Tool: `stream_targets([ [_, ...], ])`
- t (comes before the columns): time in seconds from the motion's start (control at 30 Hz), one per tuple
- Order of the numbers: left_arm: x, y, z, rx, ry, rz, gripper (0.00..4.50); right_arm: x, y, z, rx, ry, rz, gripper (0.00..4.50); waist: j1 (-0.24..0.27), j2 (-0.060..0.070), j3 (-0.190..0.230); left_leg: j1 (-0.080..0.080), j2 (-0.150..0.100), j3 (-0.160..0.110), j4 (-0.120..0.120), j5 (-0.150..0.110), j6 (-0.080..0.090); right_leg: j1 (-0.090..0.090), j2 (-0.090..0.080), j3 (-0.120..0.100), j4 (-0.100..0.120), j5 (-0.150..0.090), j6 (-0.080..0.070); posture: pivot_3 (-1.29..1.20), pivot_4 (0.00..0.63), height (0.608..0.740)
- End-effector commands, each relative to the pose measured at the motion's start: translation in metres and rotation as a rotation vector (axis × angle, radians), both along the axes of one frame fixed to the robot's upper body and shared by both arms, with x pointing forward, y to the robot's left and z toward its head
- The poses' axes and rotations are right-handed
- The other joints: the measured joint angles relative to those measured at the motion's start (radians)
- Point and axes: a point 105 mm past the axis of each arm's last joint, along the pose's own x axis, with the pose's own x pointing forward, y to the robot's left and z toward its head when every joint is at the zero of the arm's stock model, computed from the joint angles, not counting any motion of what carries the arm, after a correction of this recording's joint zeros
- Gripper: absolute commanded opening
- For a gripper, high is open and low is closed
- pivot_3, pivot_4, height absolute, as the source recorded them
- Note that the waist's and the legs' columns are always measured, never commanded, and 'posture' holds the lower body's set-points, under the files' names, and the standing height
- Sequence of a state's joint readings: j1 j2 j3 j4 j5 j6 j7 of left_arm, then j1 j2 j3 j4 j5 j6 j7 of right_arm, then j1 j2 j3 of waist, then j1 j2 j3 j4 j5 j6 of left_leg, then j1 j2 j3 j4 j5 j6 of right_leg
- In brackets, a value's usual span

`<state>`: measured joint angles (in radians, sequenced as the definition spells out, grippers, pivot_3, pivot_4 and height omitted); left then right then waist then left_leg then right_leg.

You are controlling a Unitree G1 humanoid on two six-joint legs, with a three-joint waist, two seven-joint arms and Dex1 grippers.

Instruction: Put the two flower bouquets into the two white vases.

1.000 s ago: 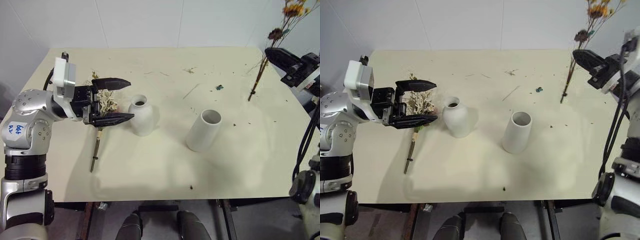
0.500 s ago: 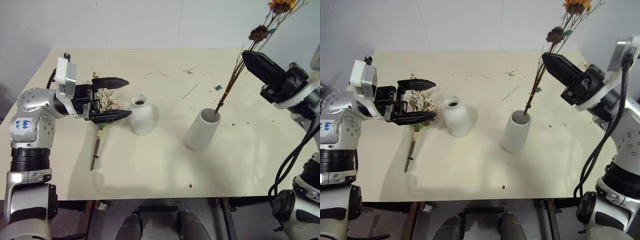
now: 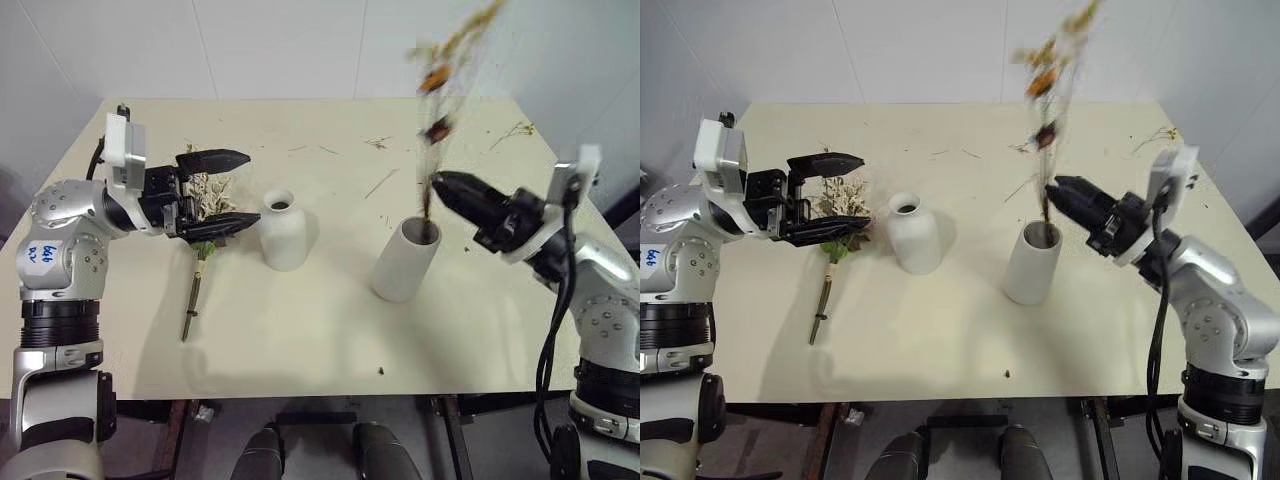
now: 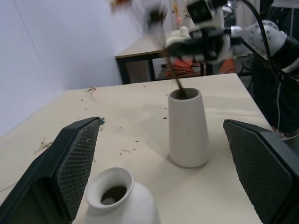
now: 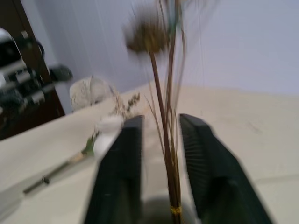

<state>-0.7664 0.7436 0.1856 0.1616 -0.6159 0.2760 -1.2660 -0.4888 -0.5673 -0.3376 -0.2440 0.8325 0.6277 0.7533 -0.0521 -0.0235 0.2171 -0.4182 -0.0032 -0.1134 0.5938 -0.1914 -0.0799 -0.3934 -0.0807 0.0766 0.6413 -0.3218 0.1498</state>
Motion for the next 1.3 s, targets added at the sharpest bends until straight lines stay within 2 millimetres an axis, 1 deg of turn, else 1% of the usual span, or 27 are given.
stream_targets([
  [0.03, -0.004, 0.011, 0.012, 0.005, -0.061, 0.053, 4.50, -0.007, -0.004, 0.017, -0.014, -0.083, -0.002, 2.70, 0.000, 0.000, 0.000, 0.000, 0.000, 0.000, 0.000, 0.000, 0.000, 0.000, 0.000, 0.000, 0.000, 0.000, 0.000, 0.00, 0.150, 0.740],
  [0.2, -0.004, 0.014, 0.012, 0.009, -0.059, 0.066, 4.50, -0.009, -0.006, 0.018, -0.021, -0.086, 0.001, 4.40, 0.002, 0.000, 0.000, 0.000, 0.000, 0.000, 0.000, 0.000, 0.000, 0.000, 0.000, 0.000, -0.001, 0.000, 0.000, 0.00, 0.150, 0.740],
  [0.27, -0.003, 0.017, 0.011, 0.021, -0.060, 0.081, 4.50, -0.011, -0.010, 0.020, -0.025, -0.090, -0.012, 4.46, 0.002, 0.000, 0.000, 0.000, 0.000, 0.000, 0.000, 0.000, 0.000, 0.000, 0.000, 0.000, -0.001, 0.000, 0.000, 0.00, 0.150, 0.740],
  [0.3, -0.002, 0.022, 0.008, 0.042, -0.056, 0.108, 4.50, -0.013, -0.015, 0.021, -0.036, -0.089, -0.013, 4.46, 0.002, 0.000, 0.000, 0.000, 0.000, 0.000, 0.000, 0.000, 0.000, 0.000, 0.000, 0.000, -0.001, 0.000, 0.000, 0.00, 0.150, 0.740],
  [0.4, 0.006, 0.040, 0.002, 0.104, -0.017, 0.233, 4.50, -0.019, -0.026, 0.026, -0.132, -0.097, -0.014, 4.46, 0.001, 0.000, 0.000, 0.000, 0.000, 0.000, -0.001, 0.000, 0.000, 0.000, 0.000, 0.000, -0.002, 0.000, 0.000, 0.00, 0.150, 0.740],
  [0.47, 0.015, 0.057, -0.006, 0.168, 0.038, 0.368, 4.50, -0.021, -0.037, 0.032, -0.204, -0.101, -0.007, 4.46, 0.001, 0.000, 0.000, -0.001, 0.000, 0.000, -0.002, 0.000, 0.000, -0.001, 0.000, 0.000, -0.003, 0.000, 0.000, 0.00, 0.150, 0.740],
  [0.53, 0.027, 0.082, -0.019, 0.249, 0.149, 0.576, 4.50, -0.025, -0.047, 0.036, -0.279, -0.092, 0.020, 4.46, 0.000, 0.000, 0.000, -0.001, 0.000, 0.000, -0.002, 0.000, 0.000, 0.000, 0.000, 0.000, -0.004, 0.000, 0.000, 0.00, 0.150, 0.740],
  [0.57, 0.029, 0.093, -0.025, 0.280, 0.191, 0.658, 4.50, -0.026, -0.051, 0.037, -0.308, -0.088, 0.033, 4.46, -0.001, 0.000, 0.000, -0.001, 0.000, 0.000, -0.003, 0.000, 0.000, 0.000, 0.000, 0.000, -0.004, 0.000, 0.000, 0.00, 0.150, 0.740],
  [0.6, 0.029, 0.099, -0.028, 0.265, 0.258, 0.708, 4.50, -0.027, -0.055, 0.037, -0.336, -0.078, 0.051, 4.46, -0.002, 0.000, 0.000, -0.001, 0.000, 0.000, -0.003, 0.000, 0.001, 0.000, 0.000, 0.000, -0.004, 0.000, 0.000, 0.00, 0.150, 0.740],
  [0.67, 0.027, 0.105, -0.040, 0.301, 0.373, 0.794, 4.50, -0.029, -0.059, 0.035, -0.387, -0.044, 0.091, 4.46, -0.002, 0.000, 0.000, 0.000, 0.000, 0.001, -0.003, -0.001, 0.001, 0.000, 0.000, 0.001, -0.004, 0.000, 0.000, 0.00, 0.150, 0.740],
  [0.77, 0.024, 0.093, -0.052, 0.343, 0.496, 0.870, 4.50, -0.028, -0.070, 0.033, -0.474, -0.015, 0.121, 4.46, -0.002, 0.000, 0.001, -0.001, 0.000, 0.001, -0.003, -0.001, 0.001, -0.001, 0.000, 0.000, -0.004, 0.000, 0.000, 0.00, 0.150, 0.740],
  [0.8, 0.022, 0.084, -0.058, 0.361, 0.538, 0.868, 4.50, -0.025, -0.073, 0.035, -0.496, -0.019, 0.120, 4.46, -0.001, 0.000, 0.001, -0.001, 0.000, 0.001, -0.003, -0.001, 0.001, -0.001, 0.000, 0.000, -0.004, 0.000, 0.000, 0.00, 0.150, 0.740],
  [0.87, 0.018, 0.077, -0.068, 0.379, 0.608, 0.907, 4.50, -0.023, -0.073, 0.036, -0.515, -0.024, 0.130, 4.46, 0.000, 0.000, 0.001, -0.001, 0.000, 0.001, -0.002, -0.001, 0.001, -0.001, 0.000, 0.001, -0.005, 0.000, 0.000, 0.00, 0.150, 0.740],
  [0.97, 0.010, 0.068, -0.083, 0.417, 0.670, 0.919, 4.50, -0.023, -0.069, 0.039, -0.514, -0.042, 0.152, 4.46, -0.001, 0.000, 0.001, -0.001, 0.000, 0.001, -0.003, -0.001, 0.001, -0.001, 0.000, 0.000, -0.005, 0.000, 0.000, 0.00, 0.150, 0.740],
  [1.07, 0.014, 0.060, -0.094, 0.401, 0.697, 0.959, 4.50, -0.025, -0.062, 0.035, -0.505, -0.046, 0.180, 4.46, -0.002, 0.000, 0.001, -0.002, 0.000, 0.001, -0.003, -0.001, 0.001, -0.002, 0.000, 0.001, -0.005, 0.000, 0.000, 0.00, 0.150, 0.740],
  [1.17, 0.019, 0.060, -0.105, 0.414, 0.696, 1.022, 4.50, -0.030, -0.055, 0.032, -0.500, -0.048, 0.208, 4.46, -0.001, -0.001, 0.001, -0.002, 0.000, 0.001, -0.003, -0.001, 0.001, -0.002, 0.000, 0.000, -0.004, 0.000, 0.000, 0.00, 0.150, 0.740],
  [1.3, 0.023, 0.059, -0.119, 0.434, 0.705, 1.052, 4.50, -0.034, -0.049, 0.033, -0.493, -0.060, 0.224, 4.46, 0.000, -0.001, 0.001, -0.002, 0.000, 0.001, -0.002, -0.001, 0.001, -0.002, 0.000, 0.001, -0.004, 0.000, 0.001, 0.00, 0.150, 0.740],
])
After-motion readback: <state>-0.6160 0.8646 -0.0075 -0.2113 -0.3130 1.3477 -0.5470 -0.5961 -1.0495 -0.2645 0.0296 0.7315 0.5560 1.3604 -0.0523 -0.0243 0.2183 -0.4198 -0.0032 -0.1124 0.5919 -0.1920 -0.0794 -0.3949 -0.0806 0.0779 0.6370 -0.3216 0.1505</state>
